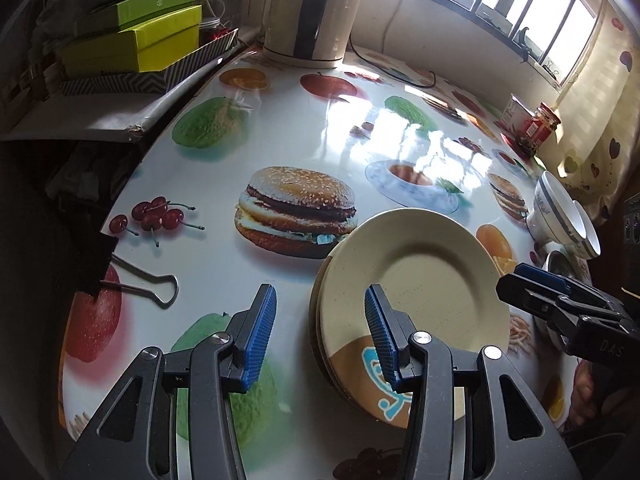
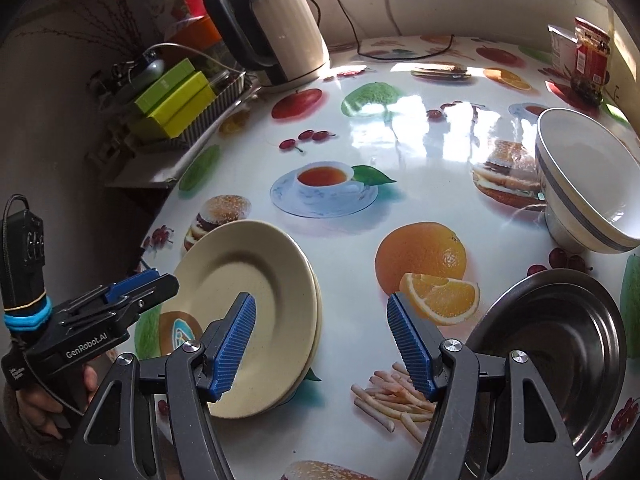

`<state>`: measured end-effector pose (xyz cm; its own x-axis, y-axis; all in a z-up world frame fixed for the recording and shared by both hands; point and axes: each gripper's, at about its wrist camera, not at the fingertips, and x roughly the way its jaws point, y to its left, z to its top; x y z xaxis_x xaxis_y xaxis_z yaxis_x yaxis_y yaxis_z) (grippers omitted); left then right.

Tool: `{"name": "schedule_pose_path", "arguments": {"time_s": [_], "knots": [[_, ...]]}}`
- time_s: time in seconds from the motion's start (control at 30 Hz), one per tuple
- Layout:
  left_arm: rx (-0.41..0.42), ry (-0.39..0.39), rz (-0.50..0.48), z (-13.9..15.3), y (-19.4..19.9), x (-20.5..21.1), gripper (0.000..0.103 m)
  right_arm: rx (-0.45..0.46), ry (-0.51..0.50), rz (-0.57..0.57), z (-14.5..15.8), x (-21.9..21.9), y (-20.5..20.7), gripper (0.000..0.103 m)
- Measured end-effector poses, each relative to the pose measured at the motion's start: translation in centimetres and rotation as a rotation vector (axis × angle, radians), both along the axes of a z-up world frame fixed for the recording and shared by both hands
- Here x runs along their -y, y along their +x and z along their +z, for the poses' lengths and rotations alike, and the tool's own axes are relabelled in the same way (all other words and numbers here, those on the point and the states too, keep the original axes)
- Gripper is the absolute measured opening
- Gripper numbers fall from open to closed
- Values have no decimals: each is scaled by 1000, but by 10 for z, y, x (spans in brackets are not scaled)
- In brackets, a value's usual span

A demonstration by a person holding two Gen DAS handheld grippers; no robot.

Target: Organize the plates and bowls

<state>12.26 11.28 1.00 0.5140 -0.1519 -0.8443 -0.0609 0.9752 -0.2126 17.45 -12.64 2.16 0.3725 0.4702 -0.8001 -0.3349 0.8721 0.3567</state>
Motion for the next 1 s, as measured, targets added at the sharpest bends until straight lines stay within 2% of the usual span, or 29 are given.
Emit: {"name": "schedule_pose_path", "arguments": {"time_s": [0.13, 0.6, 0.87, 1.0], "knots": [[-20, -42, 8, -7, 1, -5, 47, -43, 12, 21, -11, -9, 6, 69], [-22, -107, -6, -12, 1, -11, 48, -67, 4, 62, -22, -28, 10, 69], [-28, -156, 8, -16, 2, -14, 48, -103, 34, 60, -29, -27, 9, 56], [-57, -246, 11, -23, 5, -15, 48, -109, 43, 58, -29, -27, 10, 52]]}}
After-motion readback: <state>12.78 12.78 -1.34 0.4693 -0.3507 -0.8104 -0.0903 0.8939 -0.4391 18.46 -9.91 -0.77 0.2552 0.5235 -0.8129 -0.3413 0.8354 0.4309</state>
